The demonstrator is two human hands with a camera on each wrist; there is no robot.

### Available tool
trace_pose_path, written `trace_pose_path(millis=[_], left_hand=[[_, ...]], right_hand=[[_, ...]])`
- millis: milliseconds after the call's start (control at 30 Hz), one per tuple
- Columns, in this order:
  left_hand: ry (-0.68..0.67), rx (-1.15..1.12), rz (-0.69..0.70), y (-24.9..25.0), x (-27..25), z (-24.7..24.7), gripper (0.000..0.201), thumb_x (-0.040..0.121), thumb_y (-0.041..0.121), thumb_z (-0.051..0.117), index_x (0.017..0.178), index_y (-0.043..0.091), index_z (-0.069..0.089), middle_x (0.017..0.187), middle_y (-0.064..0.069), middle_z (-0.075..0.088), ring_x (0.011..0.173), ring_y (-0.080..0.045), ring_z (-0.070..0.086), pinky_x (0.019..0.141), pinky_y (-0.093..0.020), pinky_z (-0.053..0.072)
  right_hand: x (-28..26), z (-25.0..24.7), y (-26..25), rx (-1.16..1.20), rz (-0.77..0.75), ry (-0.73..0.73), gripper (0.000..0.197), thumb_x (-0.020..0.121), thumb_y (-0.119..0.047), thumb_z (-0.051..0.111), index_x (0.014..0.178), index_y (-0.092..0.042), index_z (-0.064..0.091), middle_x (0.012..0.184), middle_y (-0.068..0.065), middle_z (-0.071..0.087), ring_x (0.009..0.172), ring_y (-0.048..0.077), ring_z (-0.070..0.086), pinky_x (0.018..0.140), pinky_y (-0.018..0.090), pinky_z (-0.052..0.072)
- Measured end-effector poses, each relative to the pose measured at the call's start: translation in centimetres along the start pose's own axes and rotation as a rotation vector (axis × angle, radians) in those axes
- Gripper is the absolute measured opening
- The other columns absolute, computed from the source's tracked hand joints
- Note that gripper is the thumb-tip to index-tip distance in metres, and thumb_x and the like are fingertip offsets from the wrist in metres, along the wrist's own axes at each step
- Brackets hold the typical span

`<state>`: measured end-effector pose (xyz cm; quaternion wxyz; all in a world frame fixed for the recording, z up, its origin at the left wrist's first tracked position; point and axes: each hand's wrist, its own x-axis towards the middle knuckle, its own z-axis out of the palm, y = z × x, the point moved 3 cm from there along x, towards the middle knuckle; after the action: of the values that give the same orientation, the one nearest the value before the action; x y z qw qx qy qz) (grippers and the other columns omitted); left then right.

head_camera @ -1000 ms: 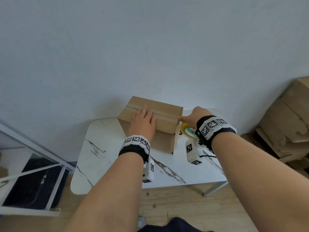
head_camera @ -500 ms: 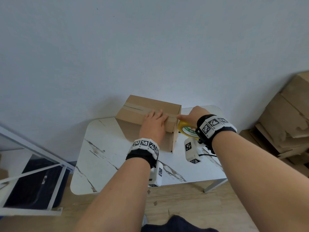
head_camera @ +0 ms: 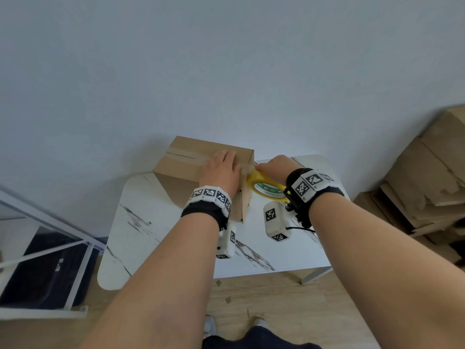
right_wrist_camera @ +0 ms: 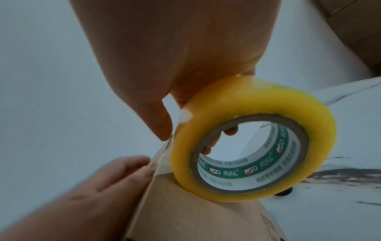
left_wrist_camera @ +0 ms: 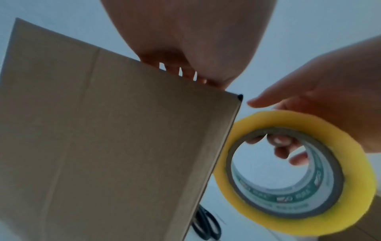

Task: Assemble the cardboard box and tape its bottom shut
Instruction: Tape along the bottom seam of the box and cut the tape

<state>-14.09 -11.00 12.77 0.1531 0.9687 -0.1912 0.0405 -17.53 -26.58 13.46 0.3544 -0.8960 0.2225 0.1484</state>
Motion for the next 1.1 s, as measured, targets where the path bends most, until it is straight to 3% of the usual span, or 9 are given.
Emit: trace_pose_path(millis=[100,200,400,500,600,767,867,967,1100], left_hand=[[-0.026,0.077,-0.026,-1.3,0.6,0.2,0.044,0.099,0.035,0.032,0.142,0.027,0.038,0.146,-0.002,0.036,0.134,-0.022,0.034,0.106,-0.037,0.033],[-0.065,0.162,-0.048,-1.2,1.5,0.3,0.047,0.099,0.038,0.027,0.146,0.031,0.031,0.144,-0.003,0.036,0.132,-0.023,0.033,0.104,-0.039,0.03],[-0.029,0.24,-0.056,-0.9,2.2,0.4,0.045,0.097,0.048,0.028,0.135,0.026,0.042,0.133,-0.006,0.042,0.123,-0.026,0.038,0.101,-0.041,0.031],[-0.073,0.118,-0.048,-1.2,2.4,1.1,0.048,0.099,0.045,0.027,0.142,0.024,0.034,0.154,-0.006,0.025,0.144,-0.024,0.018,0.119,-0.046,0.012],[-0.151,0.048,-0.057,-1.5,2.8,1.2,0.052,0.1,0.044,0.024,0.147,0.023,0.026,0.161,0.001,0.009,0.15,-0.018,0.002,0.121,-0.047,-0.001],[-0.141,0.127,-0.07,-1.3,2.8,1.1,0.069,0.09,0.067,0.023,0.145,0.025,0.027,0.159,0.001,0.017,0.148,-0.019,0.008,0.119,-0.05,0.007],[-0.134,0.169,-0.089,-1.3,3.1,1.0,0.086,0.078,0.08,0.027,0.145,0.027,0.025,0.155,0.004,0.022,0.145,-0.017,0.014,0.115,-0.05,0.014],[-0.159,0.207,-0.111,-1.2,3.5,0.8,0.091,0.074,0.078,0.032,0.148,0.029,0.019,0.153,0.002,0.022,0.145,-0.019,0.014,0.114,-0.052,0.014],[-0.129,0.213,-0.133,-0.9,3.5,0.8,0.085,0.075,0.069,0.038,0.144,0.022,0.028,0.148,-0.003,0.028,0.144,-0.021,0.015,0.116,-0.054,0.008]], right_hand=[[0.3,-0.3,-0.6,0.039,-0.033,0.007,0.019,0.09,-0.028,0.054,0.09,-0.009,0.055,0.084,0.004,0.051,0.084,0.024,0.048,0.058,0.026,0.035],[0.4,-0.5,-0.4,0.087,-0.081,0.048,0.019,0.088,-0.022,0.056,0.1,-0.008,0.063,0.093,0.005,0.058,0.089,0.023,0.054,0.069,0.028,0.039],[0.7,-0.2,-0.3,0.027,-0.129,0.07,0.023,0.089,-0.023,0.056,0.107,-0.011,0.064,0.097,0.003,0.061,0.086,0.018,0.054,0.056,0.022,0.036],[1.0,0.8,0.1,0.033,-0.124,0.07,0.024,0.087,-0.024,0.057,0.106,-0.009,0.063,0.097,0.005,0.062,0.087,0.02,0.055,0.064,0.027,0.039],[1.5,2.1,0.5,0.061,-0.099,0.097,0.022,0.085,-0.023,0.057,0.101,-0.008,0.063,0.091,0.004,0.061,0.082,0.02,0.056,0.058,0.027,0.038],[1.6,1.9,0.6,0.09,-0.1,0.105,0.021,0.083,-0.025,0.061,0.1,-0.013,0.066,0.093,0.003,0.064,0.084,0.02,0.059,0.062,0.026,0.041],[1.7,1.3,1.1,0.114,-0.112,0.113,0.024,0.085,-0.024,0.058,0.106,-0.014,0.067,0.101,0.002,0.065,0.093,0.019,0.059,0.072,0.027,0.042],[1.5,0.7,1.7,0.218,-0.073,0.17,0.033,0.089,-0.009,0.042,0.111,-0.013,0.067,0.114,0.007,0.064,0.1,0.022,0.057,0.077,0.027,0.04],[1.3,-0.4,3.5,0.225,0.003,0.282,0.04,0.09,0.0,0.034,0.116,-0.008,0.064,0.126,0.01,0.058,0.115,0.028,0.053,0.083,0.026,0.037]])
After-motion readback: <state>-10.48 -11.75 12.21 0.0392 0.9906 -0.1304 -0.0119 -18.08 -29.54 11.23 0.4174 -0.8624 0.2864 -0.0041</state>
